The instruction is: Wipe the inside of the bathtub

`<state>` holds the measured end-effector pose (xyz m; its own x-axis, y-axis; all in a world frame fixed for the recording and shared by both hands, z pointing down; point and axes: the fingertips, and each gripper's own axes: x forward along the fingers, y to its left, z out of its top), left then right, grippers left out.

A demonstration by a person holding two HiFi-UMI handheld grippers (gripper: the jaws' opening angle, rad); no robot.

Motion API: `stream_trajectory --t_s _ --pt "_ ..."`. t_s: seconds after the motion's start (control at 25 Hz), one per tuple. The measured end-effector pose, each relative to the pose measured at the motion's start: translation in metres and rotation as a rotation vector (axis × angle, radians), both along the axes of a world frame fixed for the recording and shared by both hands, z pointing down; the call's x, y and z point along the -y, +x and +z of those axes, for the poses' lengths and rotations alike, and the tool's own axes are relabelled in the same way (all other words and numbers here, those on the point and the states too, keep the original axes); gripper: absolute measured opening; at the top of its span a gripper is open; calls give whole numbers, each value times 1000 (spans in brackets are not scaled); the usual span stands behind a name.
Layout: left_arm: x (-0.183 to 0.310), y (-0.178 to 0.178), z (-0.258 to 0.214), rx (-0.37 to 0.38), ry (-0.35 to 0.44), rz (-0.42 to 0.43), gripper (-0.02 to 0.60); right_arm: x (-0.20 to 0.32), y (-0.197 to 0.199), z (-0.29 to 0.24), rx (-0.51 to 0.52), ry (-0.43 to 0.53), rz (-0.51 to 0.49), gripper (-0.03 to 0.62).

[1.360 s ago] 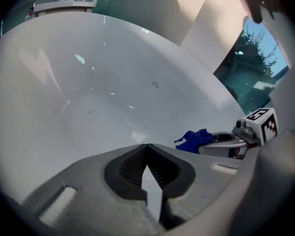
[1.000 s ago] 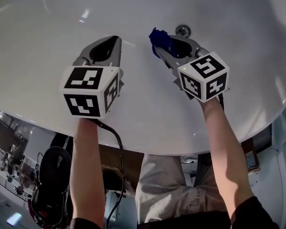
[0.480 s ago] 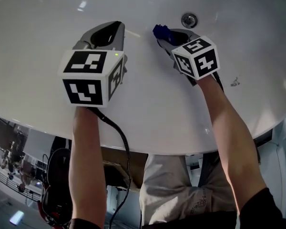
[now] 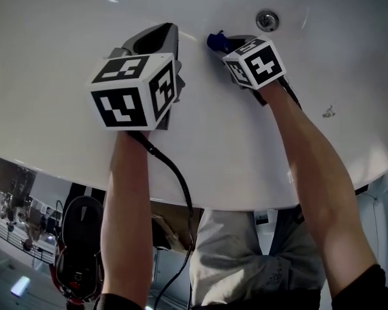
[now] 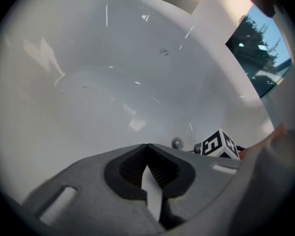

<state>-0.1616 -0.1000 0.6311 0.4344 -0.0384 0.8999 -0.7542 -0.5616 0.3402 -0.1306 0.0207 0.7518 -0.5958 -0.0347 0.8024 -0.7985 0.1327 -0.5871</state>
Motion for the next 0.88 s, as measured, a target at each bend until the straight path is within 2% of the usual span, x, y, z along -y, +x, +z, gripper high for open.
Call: stream_trajectory --t_s 0.16,0.24,0.4,0.52,0.64,0.88 --pt "-9 0 0 35 32 60 3 -26 -10 5 49 -83 -36 124" --pt "-13 8 -3 24 38 65 3 -37 -7 4 55 -99 -53 124" --pt "-20 12 -5 16 16 45 3 -47 -11 -9 101 -119 -63 124" --pt "-26 14 -6 10 6 70 3 -57 -18 -18 137 -128 -84 124" --pt "-24 18 -10 4 18 106 3 -57 -20 -28 164 -125 -68 124" --pt "-17 17 -14 -8 -3 101 3 -56 -29 -50 203 -141 -43 124"
